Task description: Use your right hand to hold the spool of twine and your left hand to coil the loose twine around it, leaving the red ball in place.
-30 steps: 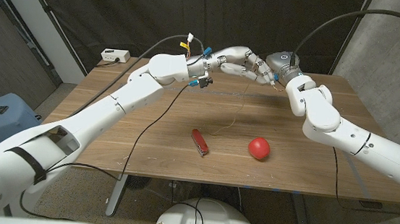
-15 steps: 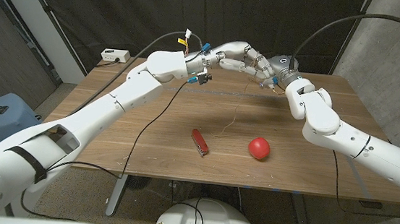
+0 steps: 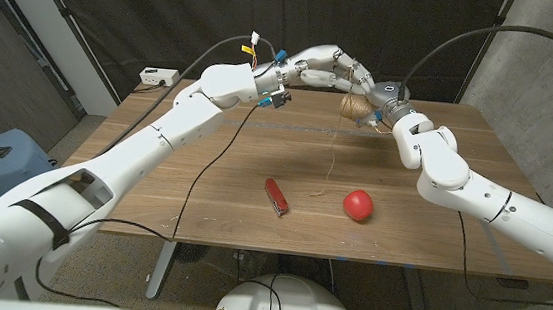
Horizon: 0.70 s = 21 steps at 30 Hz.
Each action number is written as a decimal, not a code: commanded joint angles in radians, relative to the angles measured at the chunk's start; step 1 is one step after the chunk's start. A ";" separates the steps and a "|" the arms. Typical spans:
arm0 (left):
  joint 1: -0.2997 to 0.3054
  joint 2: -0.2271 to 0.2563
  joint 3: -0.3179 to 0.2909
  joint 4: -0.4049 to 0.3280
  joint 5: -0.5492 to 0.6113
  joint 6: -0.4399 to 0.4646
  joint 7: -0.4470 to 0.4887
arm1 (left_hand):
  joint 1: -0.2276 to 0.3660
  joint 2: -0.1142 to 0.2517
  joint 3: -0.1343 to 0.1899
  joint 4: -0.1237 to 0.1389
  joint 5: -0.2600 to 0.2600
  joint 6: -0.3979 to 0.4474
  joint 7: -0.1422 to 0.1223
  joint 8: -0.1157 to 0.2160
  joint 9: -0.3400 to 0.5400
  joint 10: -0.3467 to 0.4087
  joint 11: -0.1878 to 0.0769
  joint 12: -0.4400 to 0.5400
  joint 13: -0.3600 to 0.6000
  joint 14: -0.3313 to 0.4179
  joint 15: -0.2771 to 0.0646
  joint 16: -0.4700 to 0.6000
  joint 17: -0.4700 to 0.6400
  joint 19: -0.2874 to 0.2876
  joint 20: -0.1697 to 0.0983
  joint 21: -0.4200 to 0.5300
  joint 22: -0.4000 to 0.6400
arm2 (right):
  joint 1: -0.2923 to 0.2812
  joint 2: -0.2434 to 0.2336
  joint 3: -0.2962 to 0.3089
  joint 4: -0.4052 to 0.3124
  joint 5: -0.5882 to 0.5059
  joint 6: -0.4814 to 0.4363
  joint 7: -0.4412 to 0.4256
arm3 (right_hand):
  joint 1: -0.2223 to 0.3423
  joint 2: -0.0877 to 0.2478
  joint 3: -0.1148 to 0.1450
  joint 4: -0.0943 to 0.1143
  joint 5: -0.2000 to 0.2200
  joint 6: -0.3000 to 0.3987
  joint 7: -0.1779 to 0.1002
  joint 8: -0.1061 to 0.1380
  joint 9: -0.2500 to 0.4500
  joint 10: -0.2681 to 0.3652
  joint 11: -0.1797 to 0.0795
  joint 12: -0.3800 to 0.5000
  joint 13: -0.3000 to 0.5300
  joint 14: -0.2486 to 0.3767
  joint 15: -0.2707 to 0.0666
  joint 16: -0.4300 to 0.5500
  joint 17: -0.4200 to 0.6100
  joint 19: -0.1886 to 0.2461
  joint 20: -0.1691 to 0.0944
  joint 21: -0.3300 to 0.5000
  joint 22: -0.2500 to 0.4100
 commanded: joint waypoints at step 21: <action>-0.061 -0.059 -0.004 0.113 -0.001 -0.023 -0.039 | 0.006 0.010 -0.006 -0.002 0.008 0.000 0.011 0.007 0.013 0.011 0.005 -0.001 0.008 0.011 -0.018 0.009 0.008 0.006 0.002 0.006 0.004 | -0.024 -0.007 -0.010 -0.035 -0.001 0.061 -0.016 | 0.107 0.117 -0.016 0.001 0.004 0.139 -0.127 0.012 -0.002 0.088 -0.083 0.003 0.003 0.012 -0.122 -0.006 0.004 0.008 -0.008 0.004 0.004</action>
